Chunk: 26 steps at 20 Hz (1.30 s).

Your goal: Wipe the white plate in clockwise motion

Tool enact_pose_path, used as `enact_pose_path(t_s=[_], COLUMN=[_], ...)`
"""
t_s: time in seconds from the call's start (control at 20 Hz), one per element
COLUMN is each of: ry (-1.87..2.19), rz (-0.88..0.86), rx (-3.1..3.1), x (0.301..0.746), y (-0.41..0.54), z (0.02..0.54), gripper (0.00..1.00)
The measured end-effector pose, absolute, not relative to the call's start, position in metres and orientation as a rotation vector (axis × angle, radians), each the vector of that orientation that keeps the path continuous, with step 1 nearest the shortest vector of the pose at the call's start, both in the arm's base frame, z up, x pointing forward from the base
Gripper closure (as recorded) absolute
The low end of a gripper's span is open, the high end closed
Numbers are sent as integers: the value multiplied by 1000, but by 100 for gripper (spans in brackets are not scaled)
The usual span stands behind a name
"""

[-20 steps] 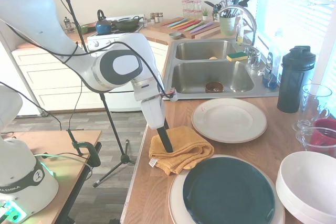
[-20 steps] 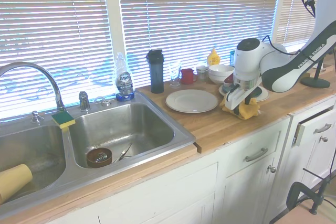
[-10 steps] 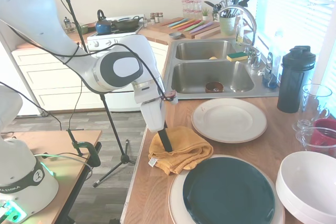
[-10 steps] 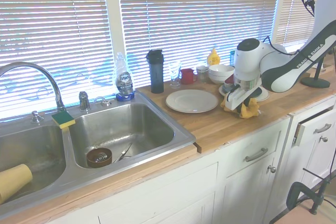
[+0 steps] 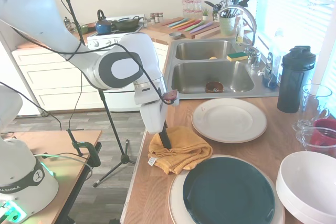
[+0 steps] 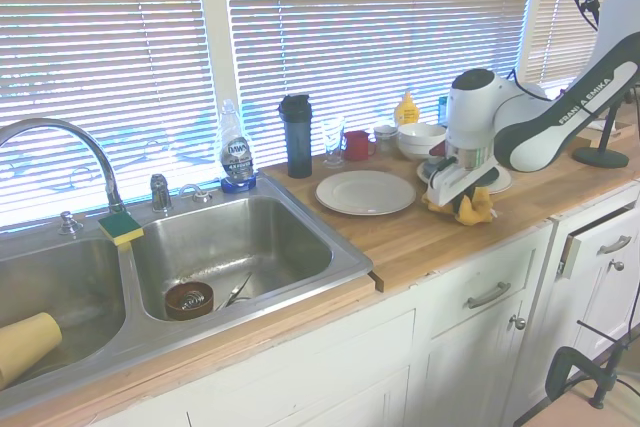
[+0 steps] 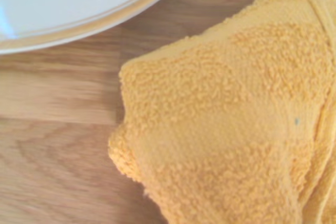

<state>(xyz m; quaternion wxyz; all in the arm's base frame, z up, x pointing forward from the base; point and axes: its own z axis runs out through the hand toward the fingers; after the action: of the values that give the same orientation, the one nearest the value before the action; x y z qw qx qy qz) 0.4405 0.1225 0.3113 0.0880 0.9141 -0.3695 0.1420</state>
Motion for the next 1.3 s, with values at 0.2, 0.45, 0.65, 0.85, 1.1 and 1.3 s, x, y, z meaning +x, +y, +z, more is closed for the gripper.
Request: enact_pose_path(t_s=[0.2, 0.45, 0.65, 0.85, 1.1, 1.3], ry=[-1186, -1260, -1304, -1331, -1357, -1366], rz=[317, 265, 280, 308, 318, 316], rx=[2738, 2753, 2762, 2771, 2789, 2803], x=[445, 457, 475, 490, 512, 538], y=[121, 136, 148, 157, 173, 189], z=[317, 339, 372, 404, 439, 454], gripper=[100, 100, 100, 100, 100, 100])
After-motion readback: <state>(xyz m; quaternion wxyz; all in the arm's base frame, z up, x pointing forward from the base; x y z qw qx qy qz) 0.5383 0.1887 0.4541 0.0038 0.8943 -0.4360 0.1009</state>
